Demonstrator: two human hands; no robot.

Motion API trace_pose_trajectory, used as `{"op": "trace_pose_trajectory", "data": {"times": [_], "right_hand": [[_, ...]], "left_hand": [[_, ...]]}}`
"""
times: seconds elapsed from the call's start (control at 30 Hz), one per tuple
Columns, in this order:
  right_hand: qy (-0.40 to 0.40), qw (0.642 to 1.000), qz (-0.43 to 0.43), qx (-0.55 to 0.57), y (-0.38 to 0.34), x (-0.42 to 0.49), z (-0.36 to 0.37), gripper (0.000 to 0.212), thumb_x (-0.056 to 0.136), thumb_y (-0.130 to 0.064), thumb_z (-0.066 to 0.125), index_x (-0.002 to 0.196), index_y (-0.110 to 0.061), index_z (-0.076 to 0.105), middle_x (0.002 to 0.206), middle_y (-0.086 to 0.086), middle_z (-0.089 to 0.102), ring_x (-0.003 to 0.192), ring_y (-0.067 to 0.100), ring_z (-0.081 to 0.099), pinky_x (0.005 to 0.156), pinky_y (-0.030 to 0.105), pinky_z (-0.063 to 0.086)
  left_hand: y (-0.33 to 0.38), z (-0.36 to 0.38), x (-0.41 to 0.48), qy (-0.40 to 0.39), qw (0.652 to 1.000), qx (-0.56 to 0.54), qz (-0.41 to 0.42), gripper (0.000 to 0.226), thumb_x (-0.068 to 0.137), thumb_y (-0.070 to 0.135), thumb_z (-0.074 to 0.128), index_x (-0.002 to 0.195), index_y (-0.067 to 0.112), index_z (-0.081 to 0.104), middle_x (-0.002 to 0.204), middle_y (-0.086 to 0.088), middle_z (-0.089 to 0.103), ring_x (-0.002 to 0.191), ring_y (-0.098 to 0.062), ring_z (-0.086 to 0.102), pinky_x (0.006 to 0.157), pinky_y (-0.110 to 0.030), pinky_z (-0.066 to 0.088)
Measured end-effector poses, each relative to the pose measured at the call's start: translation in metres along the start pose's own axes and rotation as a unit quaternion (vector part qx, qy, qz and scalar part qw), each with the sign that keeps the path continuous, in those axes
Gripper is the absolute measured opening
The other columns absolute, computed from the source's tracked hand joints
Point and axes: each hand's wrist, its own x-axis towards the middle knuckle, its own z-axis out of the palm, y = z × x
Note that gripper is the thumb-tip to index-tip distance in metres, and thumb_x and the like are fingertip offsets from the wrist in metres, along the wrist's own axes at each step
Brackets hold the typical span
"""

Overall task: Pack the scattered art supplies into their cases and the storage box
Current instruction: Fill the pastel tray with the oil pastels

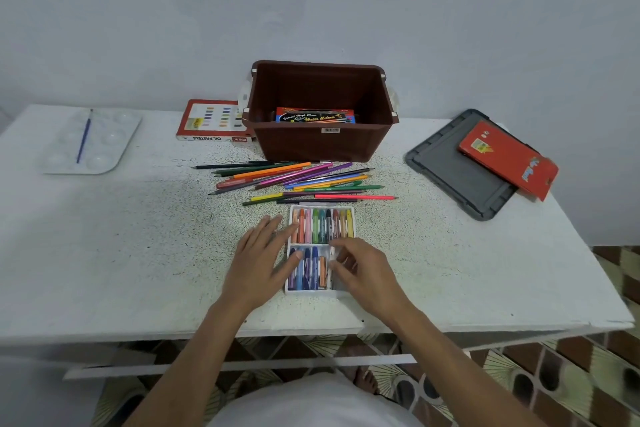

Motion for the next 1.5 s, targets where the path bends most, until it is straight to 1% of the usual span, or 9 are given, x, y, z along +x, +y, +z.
{"op": "trace_pose_trajectory", "data": {"times": [0.13, 0.23, 0.57, 0.67, 0.8, 1.0, 1.13, 1.3, 1.5], "right_hand": [[-0.014, 0.998, -0.014, -0.067, 0.001, 0.003, 0.003, 0.043, 0.096, -0.016, 0.062, 0.139, -0.015, 0.054, 0.096, -0.015, 0.043, 0.074, -0.003, 0.043, 0.074, 0.009, 0.031], [-0.021, 0.996, -0.015, -0.082, 0.004, 0.001, 0.006, 0.057, 0.096, -0.015, 0.061, 0.149, -0.020, 0.040, 0.103, -0.008, 0.040, 0.089, 0.006, 0.041, 0.081, 0.015, 0.031], [-0.021, 0.997, 0.022, -0.069, 0.006, 0.005, 0.006, 0.064, 0.095, -0.019, 0.063, 0.151, -0.025, 0.033, 0.102, -0.005, 0.043, 0.091, 0.009, 0.043, 0.079, 0.019, 0.032], [-0.029, 0.996, 0.017, -0.077, 0.005, 0.008, 0.003, 0.060, 0.096, -0.021, 0.062, 0.150, -0.024, 0.036, 0.102, -0.005, 0.044, 0.092, 0.011, 0.046, 0.080, 0.018, 0.032], [-0.020, 0.996, 0.009, -0.084, 0.006, 0.019, -0.003, 0.042, 0.098, -0.022, 0.058, 0.139, -0.018, 0.053, 0.098, -0.004, 0.055, 0.075, 0.000, 0.048, 0.067, 0.013, 0.034], [0.044, 0.989, -0.007, -0.142, 0.007, 0.046, -0.011, 0.027, 0.099, -0.020, 0.056, 0.123, -0.013, 0.065, 0.092, 0.001, 0.056, 0.074, 0.014, 0.054, 0.062, 0.016, 0.037], [0.050, 0.978, -0.035, -0.198, 0.017, 0.073, -0.012, 0.021, 0.096, -0.017, 0.057, 0.110, -0.008, 0.070, 0.101, 0.010, 0.060, 0.092, 0.026, 0.056, 0.079, 0.037, 0.049], [0.026, 0.954, -0.086, -0.287, 0.023, 0.097, -0.010, 0.023, 0.096, -0.019, 0.054, 0.108, -0.009, 0.070, 0.103, 0.010, 0.065, 0.092, 0.027, 0.055, 0.086, 0.039, 0.042], [0.001, 0.954, -0.064, -0.294, 0.027, 0.108, -0.003, 0.027, 0.097, -0.029, 0.051, 0.116, -0.016, 0.067, 0.109, 0.006, 0.064, 0.100, 0.028, 0.053, 0.086, 0.042, 0.045]], "left_hand": [[-0.001, 0.000, 0.000, -0.002, 1.000, 0.001, -0.003, 0.064, 0.095, 0.068, 0.022, 0.152, 0.039, 0.025, 0.162, 0.007, 0.018, 0.150, -0.009, 0.002, 0.120, -0.035, 0.004], [-0.001, 0.000, 0.000, -0.003, 1.000, -0.002, -0.006, 0.064, 0.095, 0.069, 0.022, 0.152, 0.040, 0.025, 0.162, 0.008, 0.016, 0.150, -0.008, 0.001, 0.120, -0.035, 0.003], [0.001, -0.001, 0.000, -0.006, 1.000, -0.001, -0.007, 0.064, 0.094, 0.069, 0.021, 0.151, 0.041, 0.024, 0.162, 0.009, 0.016, 0.149, -0.006, 0.000, 0.118, -0.031, -0.001], [0.001, -0.001, 0.000, -0.005, 1.000, -0.001, -0.007, 0.064, 0.094, 0.069, 0.021, 0.151, 0.041, 0.024, 0.162, 0.009, 0.016, 0.149, -0.007, 0.001, 0.118, -0.032, 0.000], [0.001, -0.001, 0.000, -0.005, 1.000, -0.001, -0.006, 0.064, 0.094, 0.069, 0.020, 0.151, 0.040, 0.024, 0.162, 0.008, 0.016, 0.149, -0.007, 0.000, 0.118, -0.032, -0.001], [0.001, -0.001, 0.000, -0.002, 1.000, -0.001, -0.004, 0.064, 0.095, 0.069, 0.020, 0.151, 0.041, 0.025, 0.161, 0.009, 0.017, 0.149, -0.005, -0.002, 0.118, -0.031, 0.000], [0.002, -0.002, 0.000, 0.000, 1.000, -0.006, -0.005, 0.063, 0.095, 0.068, 0.021, 0.151, 0.041, 0.026, 0.161, 0.010, 0.017, 0.148, -0.002, -0.004, 0.118, -0.030, -0.002], [0.004, -0.004, -0.001, -0.001, 1.000, -0.003, -0.009, 0.064, 0.094, 0.068, 0.019, 0.151, 0.040, 0.026, 0.161, 0.010, 0.017, 0.149, -0.004, -0.002, 0.118, -0.030, -0.002], [0.002, -0.002, 0.000, 0.004, 1.000, 0.001, -0.006, 0.062, 0.096, 0.068, 0.020, 0.151, 0.040, 0.028, 0.161, 0.010, 0.018, 0.149, -0.004, -0.001, 0.121, -0.035, 0.005]]}}
